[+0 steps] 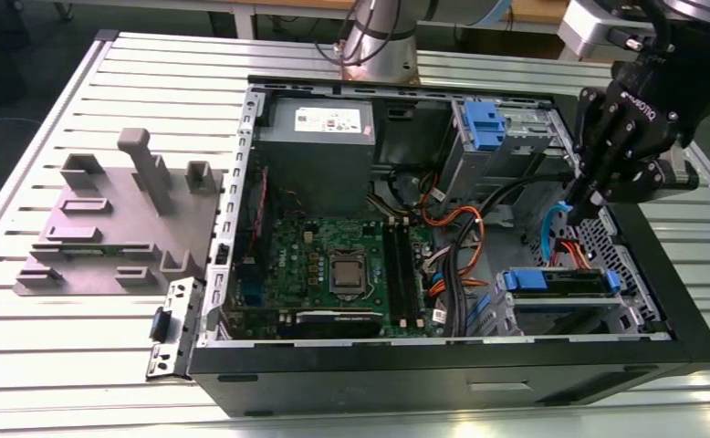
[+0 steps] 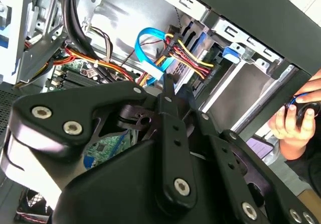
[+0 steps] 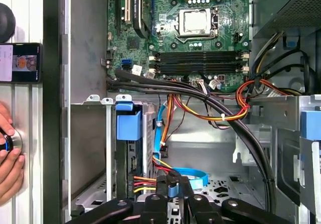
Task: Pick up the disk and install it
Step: 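Insert the second disk wire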
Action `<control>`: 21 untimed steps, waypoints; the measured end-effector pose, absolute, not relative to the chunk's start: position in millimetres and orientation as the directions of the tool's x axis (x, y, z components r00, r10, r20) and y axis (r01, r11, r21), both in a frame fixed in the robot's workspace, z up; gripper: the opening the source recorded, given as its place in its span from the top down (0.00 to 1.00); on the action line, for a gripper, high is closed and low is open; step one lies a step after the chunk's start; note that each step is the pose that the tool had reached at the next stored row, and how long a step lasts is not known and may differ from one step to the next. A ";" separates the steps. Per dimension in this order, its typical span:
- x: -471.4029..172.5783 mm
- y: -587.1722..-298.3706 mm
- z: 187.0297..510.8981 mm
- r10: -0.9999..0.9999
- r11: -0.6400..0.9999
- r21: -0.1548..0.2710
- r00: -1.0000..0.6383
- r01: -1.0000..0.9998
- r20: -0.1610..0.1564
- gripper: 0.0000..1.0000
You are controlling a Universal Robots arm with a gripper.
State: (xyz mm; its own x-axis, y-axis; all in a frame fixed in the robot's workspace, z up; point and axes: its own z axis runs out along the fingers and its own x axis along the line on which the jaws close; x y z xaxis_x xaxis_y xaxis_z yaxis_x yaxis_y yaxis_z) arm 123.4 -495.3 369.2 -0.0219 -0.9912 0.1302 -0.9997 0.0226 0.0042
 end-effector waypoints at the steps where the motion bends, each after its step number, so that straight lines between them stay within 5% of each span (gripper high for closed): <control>1: 123.5 -494.8 367.9 -0.991 0.023 0.004 -0.022 -1.000 0.134 0.76; 9: 123.4 -493.3 358.1 -0.986 0.023 0.003 -0.022 -1.000 0.166 0.76; 12: 123.6 -493.3 352.8 -0.986 0.023 0.003 -0.022 -1.000 0.167 0.84; 21: 123.8 -494.1 346.3 -0.986 0.022 0.003 -0.021 -1.000 0.167 0.84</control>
State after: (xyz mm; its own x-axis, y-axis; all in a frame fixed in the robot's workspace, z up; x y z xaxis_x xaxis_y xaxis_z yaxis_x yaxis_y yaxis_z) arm 123.8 -494.1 346.3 -0.0213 -0.9857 0.1671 -0.9997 0.0222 0.0034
